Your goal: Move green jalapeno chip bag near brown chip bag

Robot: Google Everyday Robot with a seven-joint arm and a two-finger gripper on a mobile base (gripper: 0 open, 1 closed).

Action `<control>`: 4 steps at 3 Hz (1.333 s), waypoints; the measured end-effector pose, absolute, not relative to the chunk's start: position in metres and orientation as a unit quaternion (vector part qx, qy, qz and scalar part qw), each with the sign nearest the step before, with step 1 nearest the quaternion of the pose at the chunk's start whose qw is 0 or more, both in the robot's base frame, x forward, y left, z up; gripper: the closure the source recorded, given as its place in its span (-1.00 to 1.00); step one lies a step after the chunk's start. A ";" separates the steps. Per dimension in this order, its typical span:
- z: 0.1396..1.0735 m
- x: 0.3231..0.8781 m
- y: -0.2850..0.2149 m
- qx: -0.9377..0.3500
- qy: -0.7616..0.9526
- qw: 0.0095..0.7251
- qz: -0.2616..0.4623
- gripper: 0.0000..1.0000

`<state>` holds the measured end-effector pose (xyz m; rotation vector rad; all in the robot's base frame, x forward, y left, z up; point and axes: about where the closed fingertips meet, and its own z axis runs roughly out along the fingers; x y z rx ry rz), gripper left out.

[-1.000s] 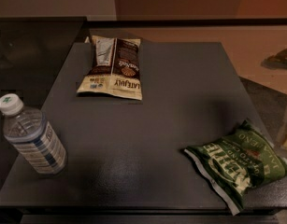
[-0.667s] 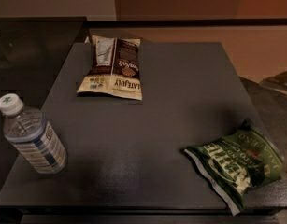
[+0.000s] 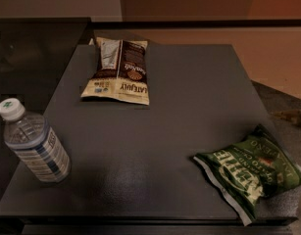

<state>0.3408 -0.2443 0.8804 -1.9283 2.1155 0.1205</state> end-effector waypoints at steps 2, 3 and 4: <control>0.850 0.347 -0.243 -0.674 0.723 0.143 0.054 -1.00; 0.845 0.356 -0.236 -0.676 0.720 0.142 0.061 -0.63; 0.843 0.361 -0.228 -0.677 0.720 0.138 0.067 -0.19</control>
Offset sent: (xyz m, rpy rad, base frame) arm 0.0146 0.0029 -0.0452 0.0435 0.0127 0.0355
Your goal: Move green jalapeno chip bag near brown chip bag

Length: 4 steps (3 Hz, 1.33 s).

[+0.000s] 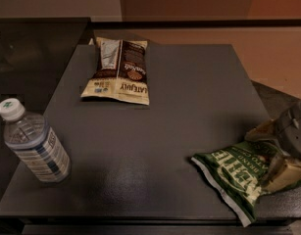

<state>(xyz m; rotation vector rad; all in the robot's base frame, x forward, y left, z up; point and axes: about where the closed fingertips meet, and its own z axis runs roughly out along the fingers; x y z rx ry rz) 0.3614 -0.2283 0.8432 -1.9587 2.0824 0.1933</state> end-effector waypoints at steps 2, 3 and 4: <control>0.863 0.383 -0.202 -0.681 0.715 0.143 0.072 0.74; 0.880 0.407 -0.186 -0.691 0.703 0.155 0.059 1.00; 0.897 0.436 -0.171 -0.706 0.686 0.173 0.039 1.00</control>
Offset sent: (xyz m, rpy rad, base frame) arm 0.0419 0.0454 0.0340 0.0172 -0.0071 0.0261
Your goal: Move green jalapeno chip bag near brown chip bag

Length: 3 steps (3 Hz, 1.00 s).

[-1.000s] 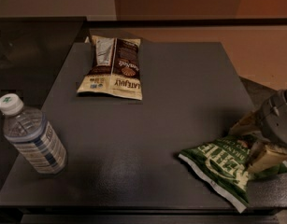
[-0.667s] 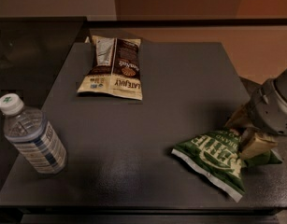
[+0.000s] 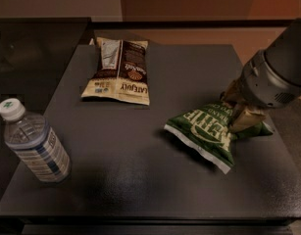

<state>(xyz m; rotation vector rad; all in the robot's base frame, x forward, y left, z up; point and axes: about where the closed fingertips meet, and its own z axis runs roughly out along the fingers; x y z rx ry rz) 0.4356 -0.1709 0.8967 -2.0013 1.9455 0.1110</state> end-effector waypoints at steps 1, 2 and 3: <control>0.908 0.470 -0.153 -0.725 0.660 0.195 0.023 1.00; 0.913 0.504 -0.140 -0.736 0.641 0.218 0.011 1.00; 0.916 0.538 -0.129 -0.739 0.631 0.237 0.006 1.00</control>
Offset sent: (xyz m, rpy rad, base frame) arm 0.1113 0.0457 0.0246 0.0352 -0.1927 0.1321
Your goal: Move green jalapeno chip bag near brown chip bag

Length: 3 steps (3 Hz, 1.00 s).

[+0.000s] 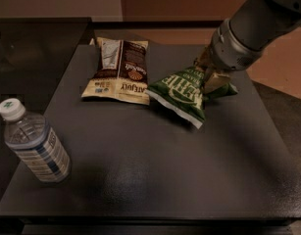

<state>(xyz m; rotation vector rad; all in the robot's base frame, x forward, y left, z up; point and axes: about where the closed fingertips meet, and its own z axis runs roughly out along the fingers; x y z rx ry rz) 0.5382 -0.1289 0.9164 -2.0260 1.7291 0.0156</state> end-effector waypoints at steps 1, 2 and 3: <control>0.915 0.566 -0.118 -0.740 0.625 0.248 0.003 1.00; 0.905 0.593 -0.105 -0.741 0.622 0.253 0.006 1.00; 0.894 0.616 -0.097 -0.736 0.626 0.259 0.010 0.65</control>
Offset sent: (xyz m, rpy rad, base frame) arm 0.0881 0.0373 -0.0245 0.0385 -0.0254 0.0201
